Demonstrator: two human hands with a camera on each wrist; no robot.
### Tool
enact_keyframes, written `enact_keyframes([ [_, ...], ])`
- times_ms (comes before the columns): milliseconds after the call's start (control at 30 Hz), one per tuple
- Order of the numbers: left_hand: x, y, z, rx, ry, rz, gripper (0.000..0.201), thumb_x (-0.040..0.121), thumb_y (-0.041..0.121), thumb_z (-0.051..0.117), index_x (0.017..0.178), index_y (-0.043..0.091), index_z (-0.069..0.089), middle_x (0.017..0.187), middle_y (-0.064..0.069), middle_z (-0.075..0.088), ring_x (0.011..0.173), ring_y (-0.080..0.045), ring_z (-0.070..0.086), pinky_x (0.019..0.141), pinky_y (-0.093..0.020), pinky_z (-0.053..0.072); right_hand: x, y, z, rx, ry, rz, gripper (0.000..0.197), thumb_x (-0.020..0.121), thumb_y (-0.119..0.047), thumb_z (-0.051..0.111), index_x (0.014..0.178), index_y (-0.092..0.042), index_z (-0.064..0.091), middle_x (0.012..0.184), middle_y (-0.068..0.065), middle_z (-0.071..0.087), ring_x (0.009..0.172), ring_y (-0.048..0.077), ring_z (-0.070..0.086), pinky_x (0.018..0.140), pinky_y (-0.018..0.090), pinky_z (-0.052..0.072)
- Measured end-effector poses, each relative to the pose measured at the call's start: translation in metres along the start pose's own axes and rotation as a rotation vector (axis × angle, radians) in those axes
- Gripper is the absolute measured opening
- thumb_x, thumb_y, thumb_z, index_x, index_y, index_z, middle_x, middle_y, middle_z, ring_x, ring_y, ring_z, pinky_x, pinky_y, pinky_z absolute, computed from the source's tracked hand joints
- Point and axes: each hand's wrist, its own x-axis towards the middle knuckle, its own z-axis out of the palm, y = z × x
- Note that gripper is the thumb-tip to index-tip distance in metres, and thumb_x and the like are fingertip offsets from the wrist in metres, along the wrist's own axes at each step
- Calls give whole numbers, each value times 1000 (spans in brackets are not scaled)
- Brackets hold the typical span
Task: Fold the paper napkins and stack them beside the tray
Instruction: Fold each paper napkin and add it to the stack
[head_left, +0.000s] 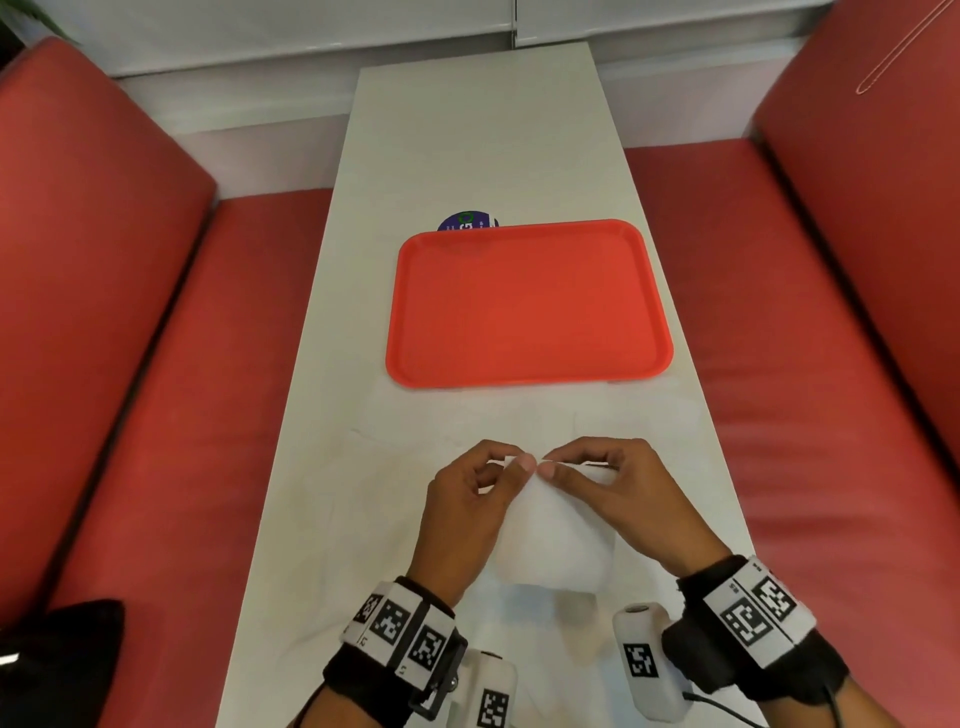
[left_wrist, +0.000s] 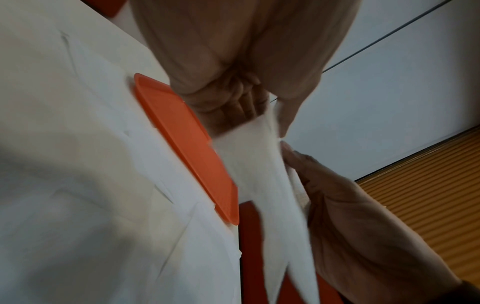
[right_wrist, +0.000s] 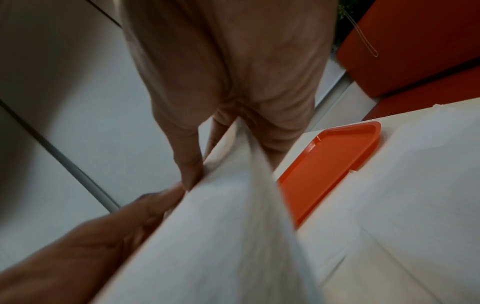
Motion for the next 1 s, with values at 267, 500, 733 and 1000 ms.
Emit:
enact_keyframes([
  [267, 2, 4, -3, -120, 58, -13, 16, 93, 22, 69, 88, 7, 69, 81, -1, 72, 74, -14, 66, 60, -28, 55, 2, -1, -24, 148, 31, 79, 23, 85, -37, 74, 86, -16, 80, 87, 12, 77, 82, 32, 71, 70, 29, 51],
  [500, -1, -1, -20, -183, -71, -165, 22, 87, 30, 70, 93, 10, 72, 89, -4, 78, 84, -19, 74, 71, -34, 59, 9, -4, -9, 241, 102, 65, 20, 88, -27, 69, 90, -10, 78, 86, 7, 78, 77, 18, 74, 63, 22, 55],
  [733, 13, -13, -69, -116, -55, -158, 17, 90, 18, 73, 82, 4, 67, 75, -5, 74, 77, -17, 72, 66, -27, 56, 28, -10, 18, 202, 80, 78, 25, 87, -23, 70, 80, 1, 76, 77, 15, 76, 68, 27, 72, 63, 29, 60],
  [1000, 95, -16, -192, 51, 209, -157, 19, 93, 20, 70, 92, 1, 69, 93, -17, 77, 82, -26, 70, 72, -42, 58, 39, 0, 36, 158, 388, 182, 18, 88, -14, 70, 85, 3, 72, 69, 21, 70, 57, 37, 68, 50, 26, 58],
])
